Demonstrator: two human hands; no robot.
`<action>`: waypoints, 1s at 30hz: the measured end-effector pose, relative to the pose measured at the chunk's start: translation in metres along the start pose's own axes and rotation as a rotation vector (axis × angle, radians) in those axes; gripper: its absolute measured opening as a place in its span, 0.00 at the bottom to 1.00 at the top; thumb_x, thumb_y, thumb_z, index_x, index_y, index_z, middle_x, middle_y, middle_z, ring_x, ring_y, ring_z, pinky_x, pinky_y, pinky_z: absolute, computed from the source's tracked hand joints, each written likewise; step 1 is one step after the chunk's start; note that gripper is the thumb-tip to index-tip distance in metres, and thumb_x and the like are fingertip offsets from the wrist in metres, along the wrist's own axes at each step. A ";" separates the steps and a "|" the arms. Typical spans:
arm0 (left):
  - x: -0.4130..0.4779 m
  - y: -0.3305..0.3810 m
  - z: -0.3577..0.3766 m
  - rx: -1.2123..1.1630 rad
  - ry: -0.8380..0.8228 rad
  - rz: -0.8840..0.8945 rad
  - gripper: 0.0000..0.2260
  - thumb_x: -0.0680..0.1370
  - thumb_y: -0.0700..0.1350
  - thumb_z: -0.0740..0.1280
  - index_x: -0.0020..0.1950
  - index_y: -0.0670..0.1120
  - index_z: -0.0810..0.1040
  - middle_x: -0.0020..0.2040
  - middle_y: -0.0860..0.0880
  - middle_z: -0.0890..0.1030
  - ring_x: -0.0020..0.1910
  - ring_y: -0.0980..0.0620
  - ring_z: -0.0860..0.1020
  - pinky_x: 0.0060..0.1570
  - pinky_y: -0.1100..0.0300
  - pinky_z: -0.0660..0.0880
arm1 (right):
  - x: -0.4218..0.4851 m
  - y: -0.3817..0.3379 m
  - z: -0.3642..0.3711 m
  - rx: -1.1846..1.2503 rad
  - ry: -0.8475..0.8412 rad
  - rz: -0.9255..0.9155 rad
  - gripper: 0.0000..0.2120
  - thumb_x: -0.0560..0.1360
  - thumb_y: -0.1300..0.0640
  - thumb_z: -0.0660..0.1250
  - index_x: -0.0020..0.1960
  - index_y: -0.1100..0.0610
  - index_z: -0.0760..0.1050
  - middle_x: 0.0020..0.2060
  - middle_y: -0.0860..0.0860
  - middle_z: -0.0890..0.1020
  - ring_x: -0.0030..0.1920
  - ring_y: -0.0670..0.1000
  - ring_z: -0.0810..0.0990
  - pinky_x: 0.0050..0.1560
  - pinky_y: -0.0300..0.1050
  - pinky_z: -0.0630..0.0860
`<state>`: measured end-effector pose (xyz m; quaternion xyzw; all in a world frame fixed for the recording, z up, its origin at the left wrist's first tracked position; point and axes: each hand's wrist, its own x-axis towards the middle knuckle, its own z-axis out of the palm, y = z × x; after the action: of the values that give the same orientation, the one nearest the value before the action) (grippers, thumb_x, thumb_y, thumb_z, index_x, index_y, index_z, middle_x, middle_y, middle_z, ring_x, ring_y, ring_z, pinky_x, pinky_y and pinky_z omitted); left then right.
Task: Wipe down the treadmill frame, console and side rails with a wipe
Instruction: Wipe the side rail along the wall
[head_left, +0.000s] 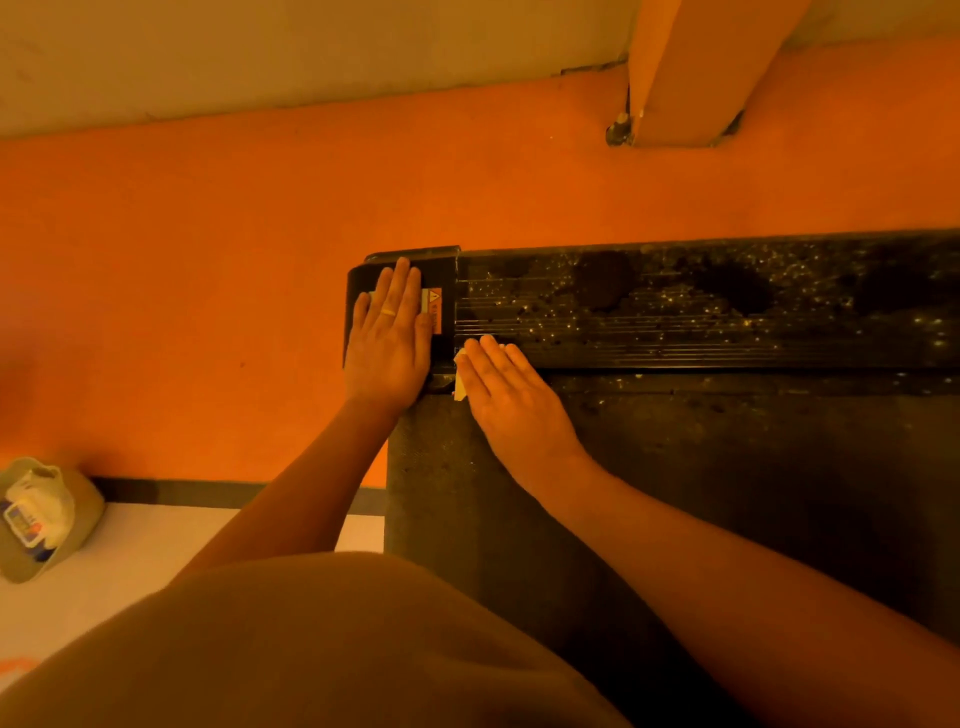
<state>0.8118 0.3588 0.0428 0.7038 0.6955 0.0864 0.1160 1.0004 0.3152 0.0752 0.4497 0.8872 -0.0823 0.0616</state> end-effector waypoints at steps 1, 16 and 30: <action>0.000 0.001 0.000 0.001 -0.005 -0.003 0.25 0.86 0.52 0.48 0.81 0.44 0.58 0.82 0.46 0.56 0.81 0.46 0.52 0.78 0.45 0.50 | -0.005 0.005 -0.001 0.007 -0.035 0.000 0.29 0.83 0.58 0.53 0.80 0.62 0.46 0.80 0.61 0.49 0.80 0.59 0.47 0.74 0.52 0.37; 0.001 0.021 -0.002 0.011 -0.031 -0.114 0.26 0.85 0.52 0.46 0.82 0.43 0.54 0.82 0.44 0.53 0.81 0.47 0.48 0.78 0.46 0.45 | -0.039 0.056 -0.020 0.067 -0.213 0.062 0.30 0.79 0.60 0.41 0.78 0.59 0.33 0.79 0.59 0.38 0.79 0.58 0.37 0.73 0.52 0.31; 0.000 0.018 0.005 -0.009 0.025 -0.114 0.26 0.86 0.52 0.46 0.82 0.43 0.55 0.82 0.45 0.54 0.81 0.47 0.50 0.79 0.46 0.46 | -0.069 0.090 0.002 0.074 -0.029 0.175 0.34 0.72 0.64 0.55 0.77 0.61 0.51 0.78 0.62 0.57 0.78 0.60 0.54 0.75 0.58 0.47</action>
<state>0.8306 0.3581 0.0430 0.6612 0.7356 0.0917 0.1151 1.1140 0.3130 0.0774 0.5261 0.8400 -0.1160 0.0648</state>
